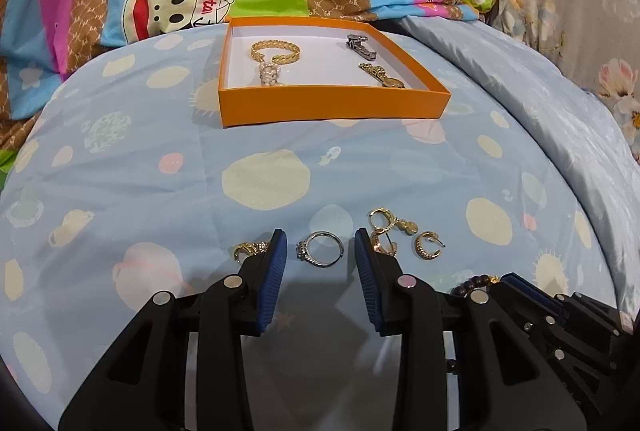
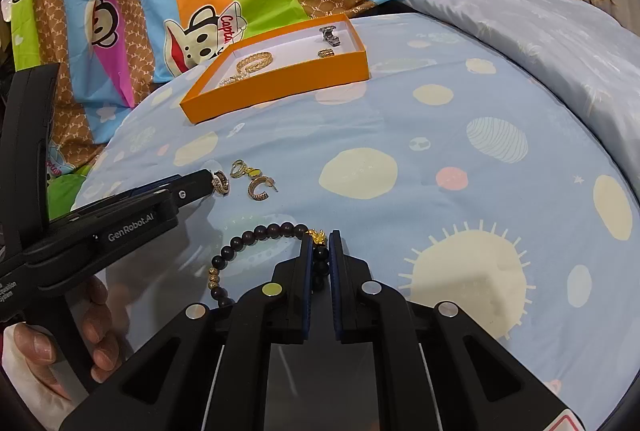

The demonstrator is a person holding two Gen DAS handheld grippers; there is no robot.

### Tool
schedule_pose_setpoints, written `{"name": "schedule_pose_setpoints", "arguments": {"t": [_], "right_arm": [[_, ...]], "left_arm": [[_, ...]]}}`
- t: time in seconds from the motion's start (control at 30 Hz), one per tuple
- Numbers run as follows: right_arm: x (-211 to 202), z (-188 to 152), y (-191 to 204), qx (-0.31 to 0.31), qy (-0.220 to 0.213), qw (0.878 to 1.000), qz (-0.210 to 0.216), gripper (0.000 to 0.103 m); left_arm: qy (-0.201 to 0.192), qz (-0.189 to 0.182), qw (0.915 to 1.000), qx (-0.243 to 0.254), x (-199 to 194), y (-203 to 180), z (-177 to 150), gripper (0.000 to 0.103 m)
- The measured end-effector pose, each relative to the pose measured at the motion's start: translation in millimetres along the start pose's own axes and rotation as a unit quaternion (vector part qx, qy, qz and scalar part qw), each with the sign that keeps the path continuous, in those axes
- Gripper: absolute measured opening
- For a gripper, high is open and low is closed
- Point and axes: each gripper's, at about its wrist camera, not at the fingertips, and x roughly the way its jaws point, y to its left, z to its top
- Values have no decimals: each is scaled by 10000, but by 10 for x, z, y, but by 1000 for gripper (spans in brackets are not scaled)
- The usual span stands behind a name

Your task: Organize jewelry

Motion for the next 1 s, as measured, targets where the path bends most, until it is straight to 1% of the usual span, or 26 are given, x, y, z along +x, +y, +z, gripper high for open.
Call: {"name": "schedule_pose_setpoints", "arguments": {"t": [0.03,0.1,0.17,0.23,0.4,0.67,0.73,0.83,1.0], "right_arm": [[0,1,-1,3,0,10000,4,7],[3,2,2,12,3,10000,13,7],[4,-3,5,16,3,10000,15,7],[5,-3,5,15,6,10000,21,7],[4,2,-2,22,3,10000,24,7],[9,1,-3,24,6,10000,29,7],[10,0,-3,26,5,10000,32,7],[10,2,-9,25,5,10000,32,7],[9,-1,11,24,5,10000,30,7]], "left_arm": [[-62,41,10000,-4,-39,4,-8,30],[-285,70,9996,-28,-162,19,-27,30],[-356,-65,9993,-43,-251,21,-37,30],[-272,-206,9994,-13,-249,-11,-50,30],[64,-257,9996,-19,-41,-29,-69,30],[-4,-33,9998,-178,-1,44,-3,30],[4,-49,9998,-198,4,54,-2,30],[3,-15,10000,-57,25,29,-3,30],[31,-60,9998,191,66,-58,19,30]]}}
